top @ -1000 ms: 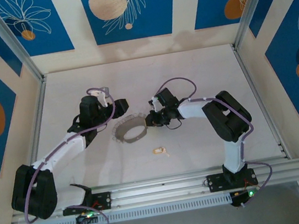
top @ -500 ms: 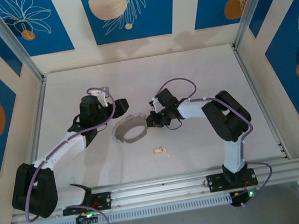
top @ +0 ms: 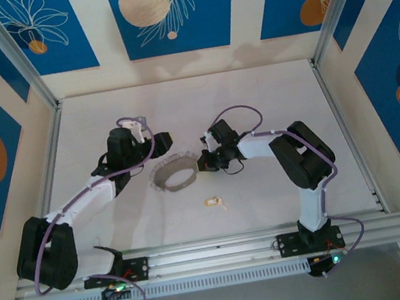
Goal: Put the keys on the keyring
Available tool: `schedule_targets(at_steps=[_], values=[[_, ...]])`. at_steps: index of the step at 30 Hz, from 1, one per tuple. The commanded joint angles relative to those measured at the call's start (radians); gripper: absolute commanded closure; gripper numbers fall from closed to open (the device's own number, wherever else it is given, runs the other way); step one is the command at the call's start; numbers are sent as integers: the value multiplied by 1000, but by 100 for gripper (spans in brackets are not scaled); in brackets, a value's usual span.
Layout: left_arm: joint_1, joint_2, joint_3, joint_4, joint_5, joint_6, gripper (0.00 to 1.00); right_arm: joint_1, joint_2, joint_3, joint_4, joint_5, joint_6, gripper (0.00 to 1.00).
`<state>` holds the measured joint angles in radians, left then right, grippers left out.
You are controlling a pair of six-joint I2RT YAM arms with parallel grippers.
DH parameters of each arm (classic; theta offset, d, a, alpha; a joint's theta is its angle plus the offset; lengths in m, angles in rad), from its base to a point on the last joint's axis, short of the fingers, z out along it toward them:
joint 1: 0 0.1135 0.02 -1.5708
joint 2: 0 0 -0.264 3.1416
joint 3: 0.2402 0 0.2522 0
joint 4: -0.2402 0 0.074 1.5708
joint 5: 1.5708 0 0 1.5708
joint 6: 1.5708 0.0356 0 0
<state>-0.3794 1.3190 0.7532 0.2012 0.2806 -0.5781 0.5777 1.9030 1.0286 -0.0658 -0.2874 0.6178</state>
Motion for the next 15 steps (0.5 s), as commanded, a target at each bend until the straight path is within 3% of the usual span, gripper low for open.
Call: schedule_targets(at_steps=[1, 9, 15], values=[[16, 6, 1, 26, 25, -10, 28, -8, 7, 19, -26, -6, -11, 100], [19, -1, 14, 10, 32, -10, 28, -34, -84, 18, -13, -49, -68, 100], [24, -21, 40, -22, 50, 10, 28, -80, -212, 43, 25, -179, -147, 100]])
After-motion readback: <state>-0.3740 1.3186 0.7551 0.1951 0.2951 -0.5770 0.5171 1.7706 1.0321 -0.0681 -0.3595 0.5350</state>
